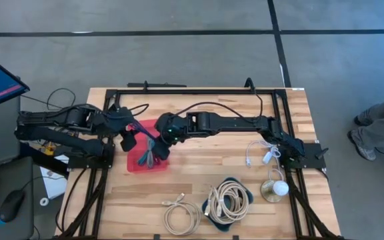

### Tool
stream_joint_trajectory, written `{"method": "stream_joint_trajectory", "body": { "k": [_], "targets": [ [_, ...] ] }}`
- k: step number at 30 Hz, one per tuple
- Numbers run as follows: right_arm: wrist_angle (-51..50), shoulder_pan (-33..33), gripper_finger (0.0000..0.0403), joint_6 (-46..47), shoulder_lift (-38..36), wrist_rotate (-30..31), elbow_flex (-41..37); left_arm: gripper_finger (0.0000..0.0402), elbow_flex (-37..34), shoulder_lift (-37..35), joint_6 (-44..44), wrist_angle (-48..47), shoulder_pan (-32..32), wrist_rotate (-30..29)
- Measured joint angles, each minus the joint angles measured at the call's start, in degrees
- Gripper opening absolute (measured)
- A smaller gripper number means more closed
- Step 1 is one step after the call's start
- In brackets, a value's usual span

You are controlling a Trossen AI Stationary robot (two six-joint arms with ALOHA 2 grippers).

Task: Pick & Place USB Port
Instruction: Put the purple charger cable into the red bin

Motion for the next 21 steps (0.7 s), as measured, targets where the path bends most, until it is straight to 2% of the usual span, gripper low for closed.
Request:
{"method": "stream_joint_trajectory", "body": {
  "k": [8,12,21],
  "targets": [
    [-3.52,-0.17,0.0000,1.21,-0.13,0.07,0.02,0.0211,0.00,0.14,-0.79,0.00,0.02,-0.04],
    [-7.44,-0.97,0.0000,1.49,-0.13,-1.73,0.00,0.0216,0.00,0.14,-0.57,0.01,0.02,-0.04],
    [-2.97,-0.89,0.0000,3.07,0.13,-8.26,0.00,0.0215,0.00,0.13,-0.44,0.04,0.02,-0.03]
  ]
}}
